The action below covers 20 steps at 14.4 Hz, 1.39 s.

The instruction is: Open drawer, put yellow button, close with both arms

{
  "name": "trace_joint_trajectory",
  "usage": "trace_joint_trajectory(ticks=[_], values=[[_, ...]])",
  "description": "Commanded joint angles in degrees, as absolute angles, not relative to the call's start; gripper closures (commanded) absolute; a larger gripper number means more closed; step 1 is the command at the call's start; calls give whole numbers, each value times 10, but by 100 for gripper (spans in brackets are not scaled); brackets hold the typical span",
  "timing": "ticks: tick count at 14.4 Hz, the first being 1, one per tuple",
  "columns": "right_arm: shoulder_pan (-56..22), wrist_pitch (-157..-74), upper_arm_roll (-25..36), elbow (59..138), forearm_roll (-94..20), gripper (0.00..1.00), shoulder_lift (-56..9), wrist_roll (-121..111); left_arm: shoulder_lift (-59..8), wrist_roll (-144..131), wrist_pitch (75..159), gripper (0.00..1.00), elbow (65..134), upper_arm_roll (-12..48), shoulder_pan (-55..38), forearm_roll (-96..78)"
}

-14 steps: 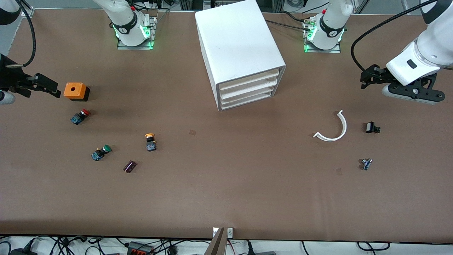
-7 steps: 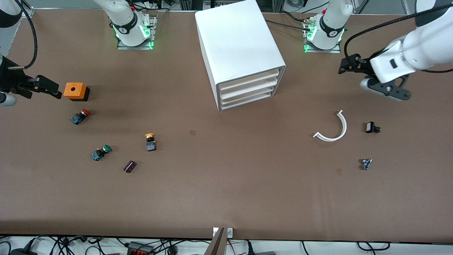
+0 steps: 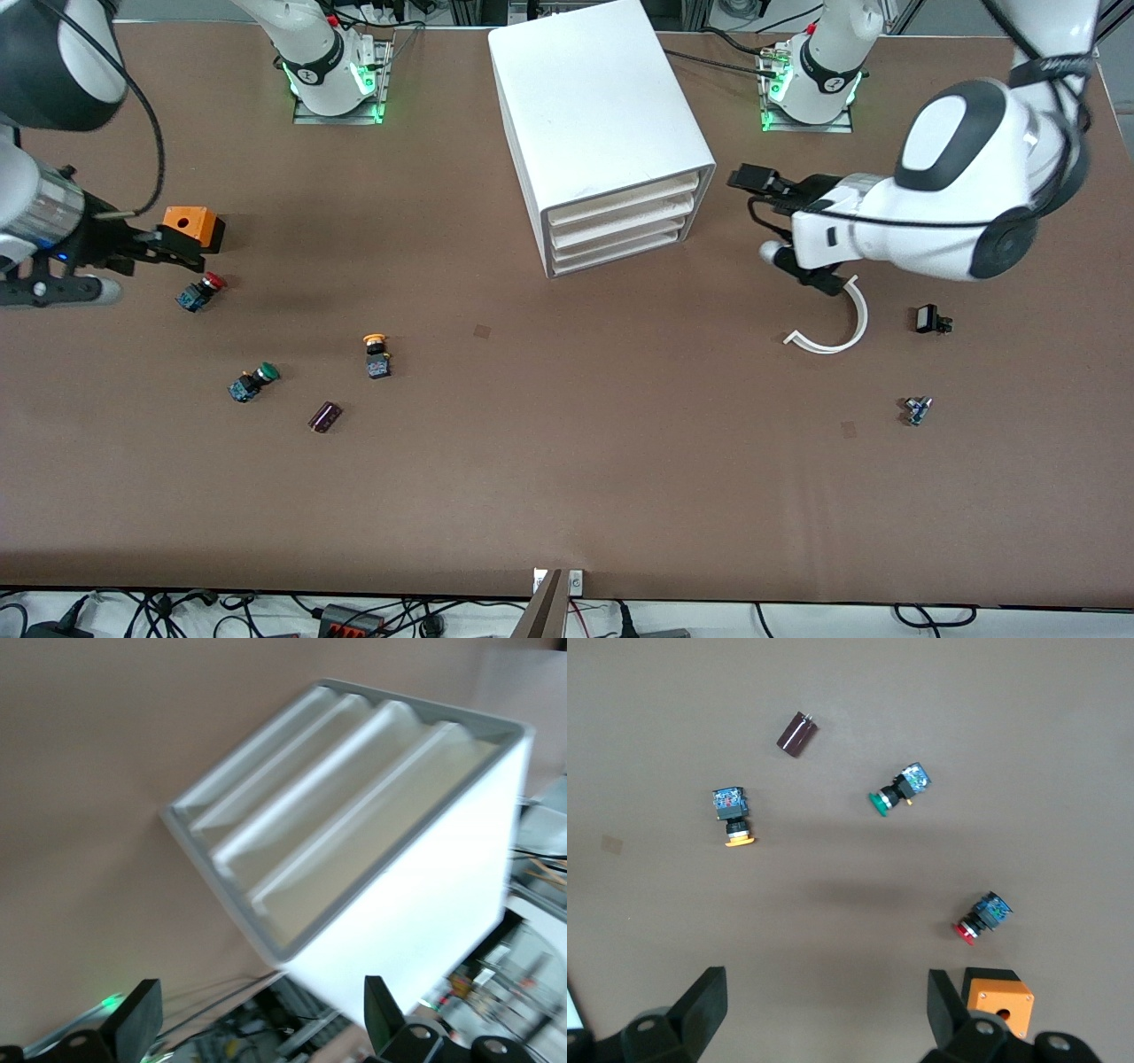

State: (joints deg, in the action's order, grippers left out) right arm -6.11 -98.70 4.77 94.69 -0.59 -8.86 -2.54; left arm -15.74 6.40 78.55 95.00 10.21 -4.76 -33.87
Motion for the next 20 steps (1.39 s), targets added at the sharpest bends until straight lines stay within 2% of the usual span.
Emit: trace_joint_trajectory(ticks=[1,4,6,7,8,10,11,20], values=[[-76,-1016,47,948,-7,0,-126,-28,-199,158,795,0,945,104,-56,-400],[-103,-1056,47,948,-7,0,-174,-26,-231,288,854,0,972,104,-57,-417],[-119,-1085,47,948,-7,0,-206,-25,-240,354,869,0,1014,104,-55,-462],[-125,-1105,47,948,-7,0,-225,-24,-239,379,876,3,1041,104,-56,-488],[-137,-1120,47,948,-7,0,-237,-21,-240,409,883,12,1061,104,-56,-498],[-154,-1146,47,947,-10,0,-262,-19,-240,425,889,18,1077,105,-57,-507],[-158,-1157,47,947,-14,0,-273,-18,-239,429,888,24,1085,105,-57,-512],[-184,-1203,48,903,-37,0,-380,2,-247,431,902,35,1102,128,-75,-526]])
